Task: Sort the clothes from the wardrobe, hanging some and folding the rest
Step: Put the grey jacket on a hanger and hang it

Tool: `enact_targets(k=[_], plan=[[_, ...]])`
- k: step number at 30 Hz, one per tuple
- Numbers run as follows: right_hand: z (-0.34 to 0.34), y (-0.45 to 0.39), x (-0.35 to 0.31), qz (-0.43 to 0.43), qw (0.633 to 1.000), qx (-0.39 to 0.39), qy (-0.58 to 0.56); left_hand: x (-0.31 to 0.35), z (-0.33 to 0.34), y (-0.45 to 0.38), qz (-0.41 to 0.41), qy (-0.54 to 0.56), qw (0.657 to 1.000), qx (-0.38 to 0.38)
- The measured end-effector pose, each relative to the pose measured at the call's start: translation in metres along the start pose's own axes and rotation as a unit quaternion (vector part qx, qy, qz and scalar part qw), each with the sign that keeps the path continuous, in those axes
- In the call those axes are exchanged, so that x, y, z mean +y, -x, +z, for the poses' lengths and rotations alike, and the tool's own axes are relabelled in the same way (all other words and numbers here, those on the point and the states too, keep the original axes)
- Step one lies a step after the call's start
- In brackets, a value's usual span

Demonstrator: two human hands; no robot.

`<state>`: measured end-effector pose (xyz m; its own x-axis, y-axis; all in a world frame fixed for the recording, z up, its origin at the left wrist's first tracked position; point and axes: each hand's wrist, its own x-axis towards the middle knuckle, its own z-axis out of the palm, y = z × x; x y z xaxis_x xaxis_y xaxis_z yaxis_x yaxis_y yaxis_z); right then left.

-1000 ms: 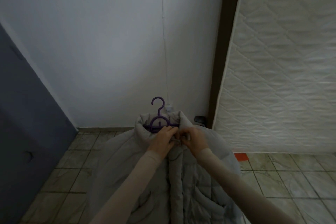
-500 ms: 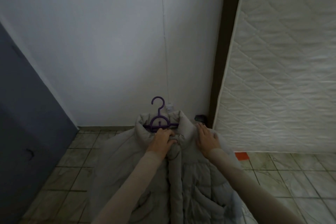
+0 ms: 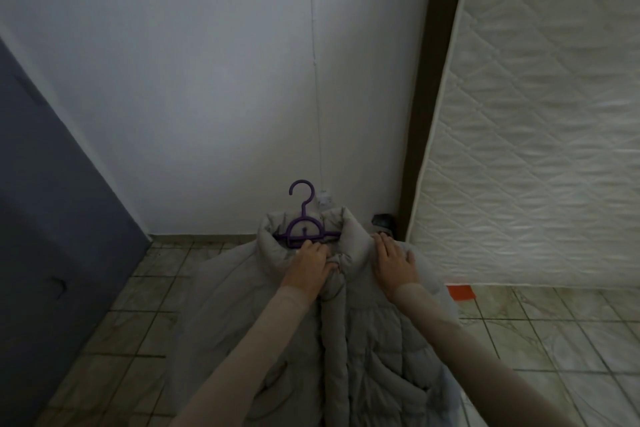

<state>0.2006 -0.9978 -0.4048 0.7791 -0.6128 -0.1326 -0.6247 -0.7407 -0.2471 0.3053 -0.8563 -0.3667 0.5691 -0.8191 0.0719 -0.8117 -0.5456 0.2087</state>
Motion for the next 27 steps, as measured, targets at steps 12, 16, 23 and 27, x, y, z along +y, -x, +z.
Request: enact_targets(k=[12, 16, 23, 27], plan=[[-0.006, -0.001, -0.005, 0.005, 0.999, -0.009, -0.052, -0.009, -0.006, 0.004, 0.044, 0.019, 0.999, -0.005], [-0.023, -0.011, -0.02, -0.014, 0.986, 0.017, -0.168, -0.026, -0.009, 0.008, 0.0, -0.03, 0.999, 0.044], [-0.041, -0.037, -0.076, -0.069, 0.987, 0.0, -0.144, -0.064, -0.018, 0.012, -0.143, -0.035, 0.989, 0.027], [-0.039, -0.048, -0.092, -0.092, 0.996, -0.015, -0.013, -0.082, -0.018, 0.017, -0.186, 0.134, 0.971, 0.062]])
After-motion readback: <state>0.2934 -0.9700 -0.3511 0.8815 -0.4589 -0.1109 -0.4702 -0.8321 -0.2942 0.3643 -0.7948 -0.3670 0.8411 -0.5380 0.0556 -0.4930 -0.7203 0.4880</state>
